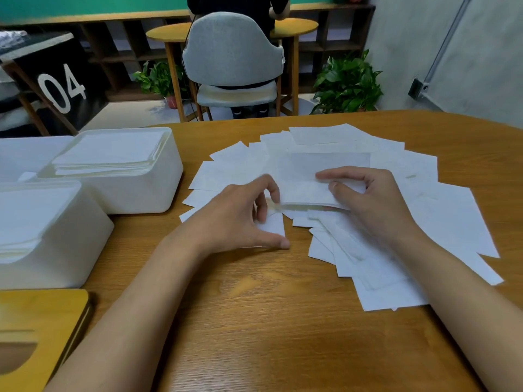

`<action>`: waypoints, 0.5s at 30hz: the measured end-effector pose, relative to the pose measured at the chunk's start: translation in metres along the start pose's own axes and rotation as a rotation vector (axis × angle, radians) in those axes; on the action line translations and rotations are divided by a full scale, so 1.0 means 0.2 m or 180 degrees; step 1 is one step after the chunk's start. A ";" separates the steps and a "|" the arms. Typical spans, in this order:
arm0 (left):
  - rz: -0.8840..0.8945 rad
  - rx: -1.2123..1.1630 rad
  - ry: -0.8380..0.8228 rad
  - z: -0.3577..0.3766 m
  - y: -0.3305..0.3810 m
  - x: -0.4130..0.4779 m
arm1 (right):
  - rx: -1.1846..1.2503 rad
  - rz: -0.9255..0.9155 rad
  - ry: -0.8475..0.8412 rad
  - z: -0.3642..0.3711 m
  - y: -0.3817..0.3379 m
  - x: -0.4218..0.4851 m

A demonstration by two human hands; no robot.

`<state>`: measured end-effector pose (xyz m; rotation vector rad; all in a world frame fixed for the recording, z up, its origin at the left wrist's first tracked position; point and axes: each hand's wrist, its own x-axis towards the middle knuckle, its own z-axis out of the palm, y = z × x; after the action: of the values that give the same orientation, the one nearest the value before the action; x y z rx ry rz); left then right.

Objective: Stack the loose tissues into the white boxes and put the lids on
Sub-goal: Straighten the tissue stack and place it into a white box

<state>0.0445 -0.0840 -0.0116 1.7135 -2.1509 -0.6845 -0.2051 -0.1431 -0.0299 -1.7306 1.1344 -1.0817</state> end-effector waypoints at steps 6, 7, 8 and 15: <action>0.0232 0.0036 0.0239 0.01 0.00 0.01 | -0.0198 -0.0046 -0.0063 0.02 0.01 -0.01; 0.0284 0.0057 0.0323 0.02 0.00 0.01 | -0.0239 -0.0104 -0.0079 0.02 0.00 -0.01; 0.0348 0.0047 0.0433 0.03 0.00 0.00 | -0.0328 -0.0205 -0.0088 0.02 0.00 -0.01; 0.0964 -0.0476 0.1130 0.05 0.07 -0.01 | -0.0925 -0.0929 -0.0540 0.05 0.00 -0.04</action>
<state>0.0276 -0.0785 -0.0119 1.2832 -1.9912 -0.4103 -0.1974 -0.1347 -0.0347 -2.2259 0.9896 -0.9495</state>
